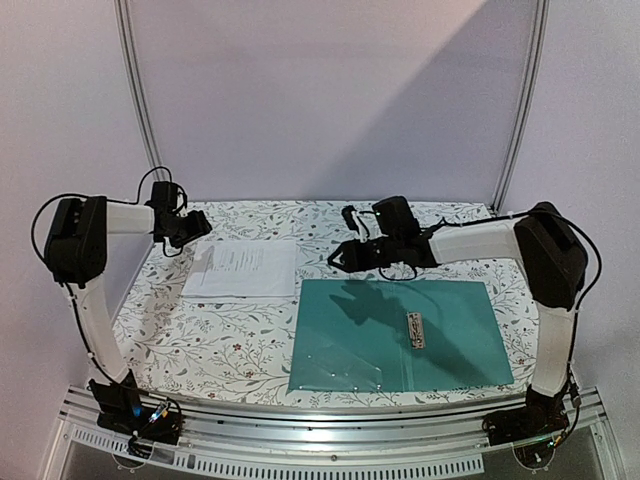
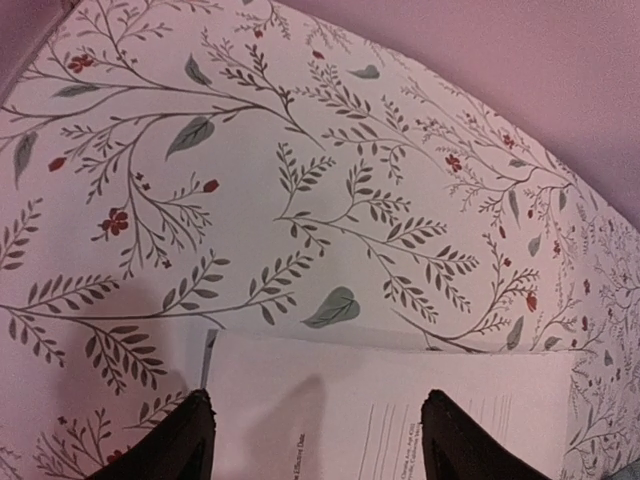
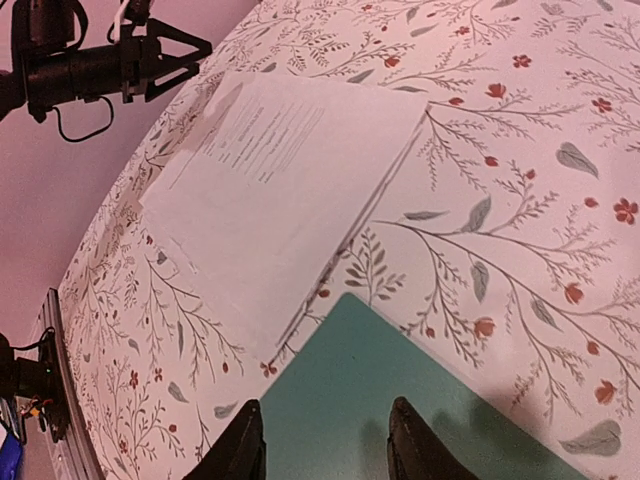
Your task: Put the files into the folder
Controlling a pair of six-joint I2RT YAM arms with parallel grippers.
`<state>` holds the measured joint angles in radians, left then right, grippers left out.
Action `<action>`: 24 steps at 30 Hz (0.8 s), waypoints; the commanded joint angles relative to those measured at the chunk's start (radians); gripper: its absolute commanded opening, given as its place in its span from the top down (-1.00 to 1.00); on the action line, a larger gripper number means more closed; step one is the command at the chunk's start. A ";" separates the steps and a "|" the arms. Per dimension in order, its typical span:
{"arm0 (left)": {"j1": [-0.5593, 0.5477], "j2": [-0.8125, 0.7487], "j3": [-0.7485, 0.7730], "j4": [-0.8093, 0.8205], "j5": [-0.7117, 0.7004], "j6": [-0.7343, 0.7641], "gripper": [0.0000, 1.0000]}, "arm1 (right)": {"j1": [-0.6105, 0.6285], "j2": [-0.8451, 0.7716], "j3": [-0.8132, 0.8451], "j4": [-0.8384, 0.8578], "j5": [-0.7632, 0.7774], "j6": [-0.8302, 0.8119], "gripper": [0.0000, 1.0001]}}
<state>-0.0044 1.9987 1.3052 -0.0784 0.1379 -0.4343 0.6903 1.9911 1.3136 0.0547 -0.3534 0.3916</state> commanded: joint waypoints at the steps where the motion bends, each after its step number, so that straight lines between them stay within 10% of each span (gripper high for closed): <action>1: 0.038 0.043 0.068 -0.085 -0.034 0.069 -0.43 | 0.053 0.111 0.141 0.018 0.003 0.051 0.22; 24: 0.068 0.300 0.308 -0.165 0.138 0.093 -0.20 | 0.148 0.546 0.575 -0.033 0.033 0.152 0.56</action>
<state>0.0769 2.2745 1.5951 -0.2085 0.2432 -0.3485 0.8417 2.4966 1.8454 0.0196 -0.3202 0.5163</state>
